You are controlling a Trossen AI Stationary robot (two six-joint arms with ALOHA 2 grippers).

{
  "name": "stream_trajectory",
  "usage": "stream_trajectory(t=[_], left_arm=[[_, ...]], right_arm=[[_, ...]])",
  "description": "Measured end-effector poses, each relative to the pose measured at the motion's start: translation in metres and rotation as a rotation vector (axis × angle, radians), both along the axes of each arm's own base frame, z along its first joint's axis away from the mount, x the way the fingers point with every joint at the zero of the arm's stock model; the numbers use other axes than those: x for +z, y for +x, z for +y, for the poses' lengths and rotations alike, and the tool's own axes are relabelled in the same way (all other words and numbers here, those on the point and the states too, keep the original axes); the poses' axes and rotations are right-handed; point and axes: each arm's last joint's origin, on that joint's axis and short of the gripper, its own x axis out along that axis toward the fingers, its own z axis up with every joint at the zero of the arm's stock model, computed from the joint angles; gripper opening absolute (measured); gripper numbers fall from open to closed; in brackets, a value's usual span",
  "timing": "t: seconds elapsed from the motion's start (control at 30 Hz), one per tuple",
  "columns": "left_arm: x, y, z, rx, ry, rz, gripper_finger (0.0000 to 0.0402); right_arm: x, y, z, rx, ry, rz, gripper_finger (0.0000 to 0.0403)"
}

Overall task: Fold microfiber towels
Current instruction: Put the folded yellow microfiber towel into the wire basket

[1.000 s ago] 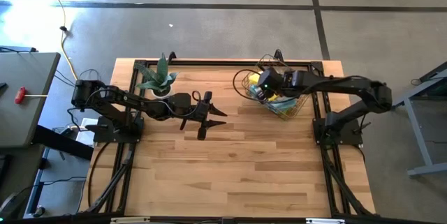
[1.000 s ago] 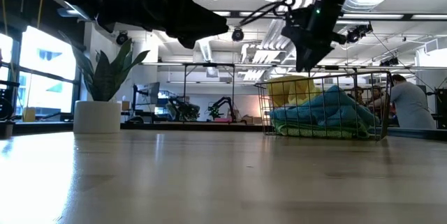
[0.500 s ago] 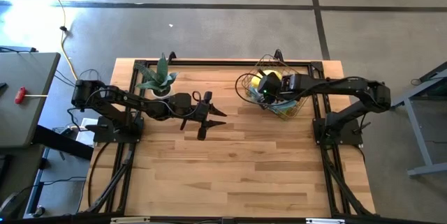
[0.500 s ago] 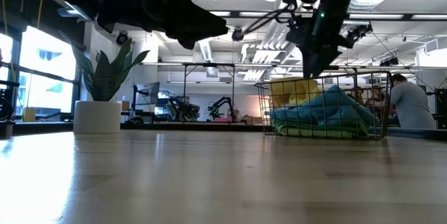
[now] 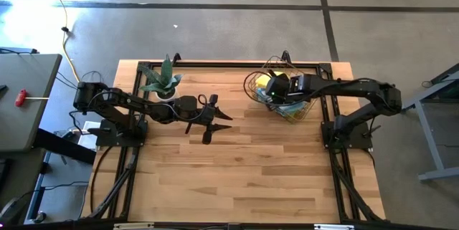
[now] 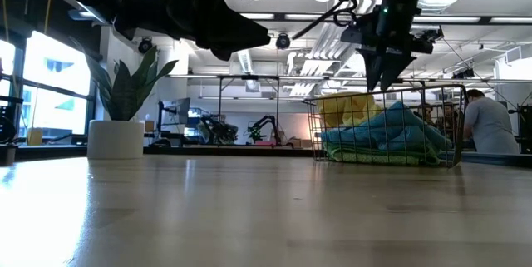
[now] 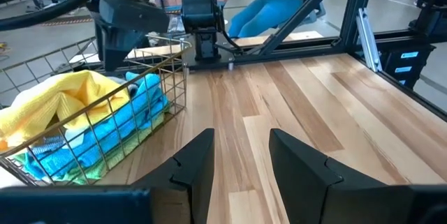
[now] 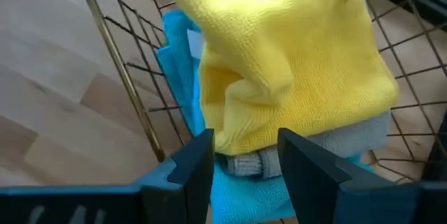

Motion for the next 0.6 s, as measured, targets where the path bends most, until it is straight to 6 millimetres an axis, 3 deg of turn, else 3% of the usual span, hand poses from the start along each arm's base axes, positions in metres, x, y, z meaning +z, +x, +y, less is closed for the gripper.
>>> stream_trajectory(t=[0.6], left_arm=[[-0.001, 0.000, 0.000, 0.006, -0.026, 0.008, 0.0129]], right_arm=[[-0.027, 0.014, -0.005, 0.022, 0.095, 0.099, 0.0149]])
